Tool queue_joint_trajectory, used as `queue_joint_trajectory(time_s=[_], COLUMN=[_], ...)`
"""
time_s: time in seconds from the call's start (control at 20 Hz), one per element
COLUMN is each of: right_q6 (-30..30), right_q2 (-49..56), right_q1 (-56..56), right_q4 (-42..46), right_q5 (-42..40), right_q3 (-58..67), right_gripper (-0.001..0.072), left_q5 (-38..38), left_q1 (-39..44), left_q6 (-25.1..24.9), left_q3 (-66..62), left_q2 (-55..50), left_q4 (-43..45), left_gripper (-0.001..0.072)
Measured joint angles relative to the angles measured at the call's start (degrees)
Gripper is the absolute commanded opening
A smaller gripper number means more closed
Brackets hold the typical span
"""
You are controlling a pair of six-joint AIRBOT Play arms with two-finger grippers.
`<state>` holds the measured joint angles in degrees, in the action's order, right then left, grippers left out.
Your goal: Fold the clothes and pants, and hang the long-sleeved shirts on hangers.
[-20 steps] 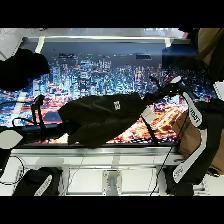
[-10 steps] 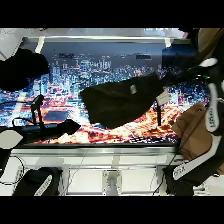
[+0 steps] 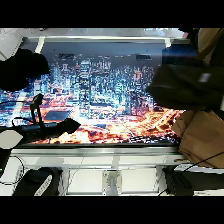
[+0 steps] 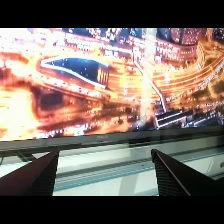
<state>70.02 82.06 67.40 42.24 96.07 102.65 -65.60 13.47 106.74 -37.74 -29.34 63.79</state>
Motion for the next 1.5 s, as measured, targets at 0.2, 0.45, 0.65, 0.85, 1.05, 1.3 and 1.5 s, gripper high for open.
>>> queue_joint_trajectory(time_s=[0.2,0.45,0.65,0.85,1.05,1.3,1.5], right_q6=[3.43,6.6,9.22,13.49,16.13,9.49,4.55], right_q2=[-6.01,-10.97,-12.81,-13.64,-16.2,-20.59,-21.9], right_q1=[17.62,24.44,24.06,23.93,20.17,-2.19,-26.75], right_q4=[5.4,11.65,14.4,11.17,-7.39,-18.91,-4.0], right_q5=[1.4,1.77,2.8,1.49,-1.81,-2.78,-0.17], right_q3=[-2.58,-14.38,-17.51,-11.32,-6.32,-4.76,-4.46], right_gripper=[0.0025,0.0338,0.0617,0.0604,0.017,0.0027,0.0028], left_q5=[1.11,1.42,1.57,2.05,2.75,6.88,10.43], left_q1=[0.0,0.0,0.02,0.0,0.0,0.02,0.0], left_q6=[0.0,0.0,-0.02,-0.02,-0.02,-0.02,-0.02], left_q3=[0.0,0.0,0.0,0.0,0.0,0.0,0.0], left_q2=[-0.02,-0.02,-0.02,-0.02,-0.02,0.0,-0.02], left_q4=[0.0,0.02,0.02,0.02,0.02,0.0,0.0], left_gripper=[0.0636,0.0636,0.0636,0.0636,0.0636,0.0636,0.0636])
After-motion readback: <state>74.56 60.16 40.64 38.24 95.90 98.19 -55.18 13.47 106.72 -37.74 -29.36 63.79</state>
